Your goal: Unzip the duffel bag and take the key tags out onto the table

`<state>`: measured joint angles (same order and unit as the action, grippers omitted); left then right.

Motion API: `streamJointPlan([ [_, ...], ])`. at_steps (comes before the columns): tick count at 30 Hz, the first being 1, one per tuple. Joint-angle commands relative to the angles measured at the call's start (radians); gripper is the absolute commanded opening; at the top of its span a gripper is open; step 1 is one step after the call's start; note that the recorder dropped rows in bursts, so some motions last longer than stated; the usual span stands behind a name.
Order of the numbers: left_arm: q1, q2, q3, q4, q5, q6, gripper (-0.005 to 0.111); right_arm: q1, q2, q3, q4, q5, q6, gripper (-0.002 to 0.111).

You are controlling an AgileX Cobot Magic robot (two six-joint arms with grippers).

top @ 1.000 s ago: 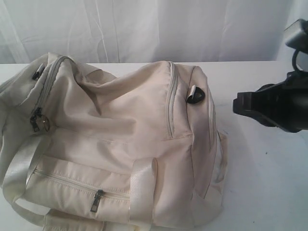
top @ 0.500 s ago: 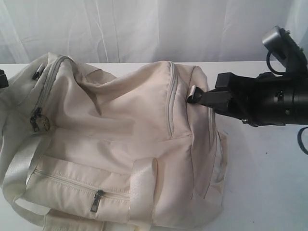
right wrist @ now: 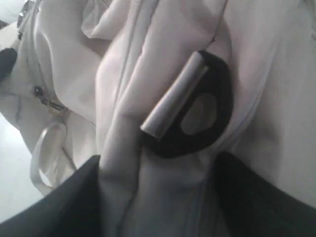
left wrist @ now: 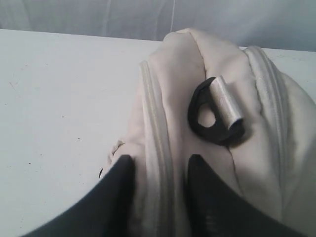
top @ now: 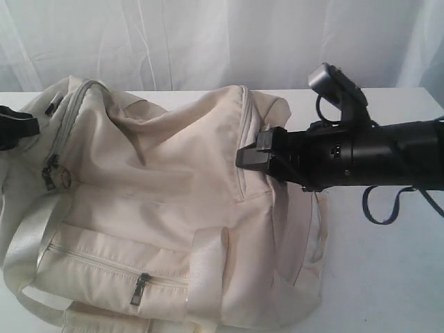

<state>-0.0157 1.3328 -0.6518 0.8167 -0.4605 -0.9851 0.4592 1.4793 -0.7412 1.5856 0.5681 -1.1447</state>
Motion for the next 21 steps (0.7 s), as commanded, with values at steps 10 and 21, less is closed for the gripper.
streamJointPlan([
  [10, -0.008, 0.004, -0.001, 0.033, -0.013, 0.071, 0.000, -0.023, -0.003, -0.072, -0.042, -0.066, -0.070, 0.000],
  [21, 0.025, -0.178, -0.007, 0.029, 0.328, 0.011, 0.000, -0.299, -0.197, -0.072, -0.493, 0.016, 0.226, 0.000],
])
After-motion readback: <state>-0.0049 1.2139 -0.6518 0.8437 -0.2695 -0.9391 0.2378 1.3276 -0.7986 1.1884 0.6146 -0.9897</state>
